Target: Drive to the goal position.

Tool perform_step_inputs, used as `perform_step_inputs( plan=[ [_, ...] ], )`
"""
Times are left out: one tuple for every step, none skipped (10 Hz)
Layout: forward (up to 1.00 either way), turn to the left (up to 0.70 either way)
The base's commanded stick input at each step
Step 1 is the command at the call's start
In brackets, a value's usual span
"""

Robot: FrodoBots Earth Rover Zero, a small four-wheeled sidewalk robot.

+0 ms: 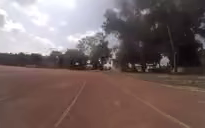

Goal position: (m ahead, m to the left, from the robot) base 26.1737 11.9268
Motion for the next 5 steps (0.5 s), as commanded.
perform_step_inputs(
  plan=[
    [0.7, 0.0],
    [0.7, 0.0],
    [0.7, 0.0],
    [0.7, 0.0],
    [0.7, 0.0]
  ],
)
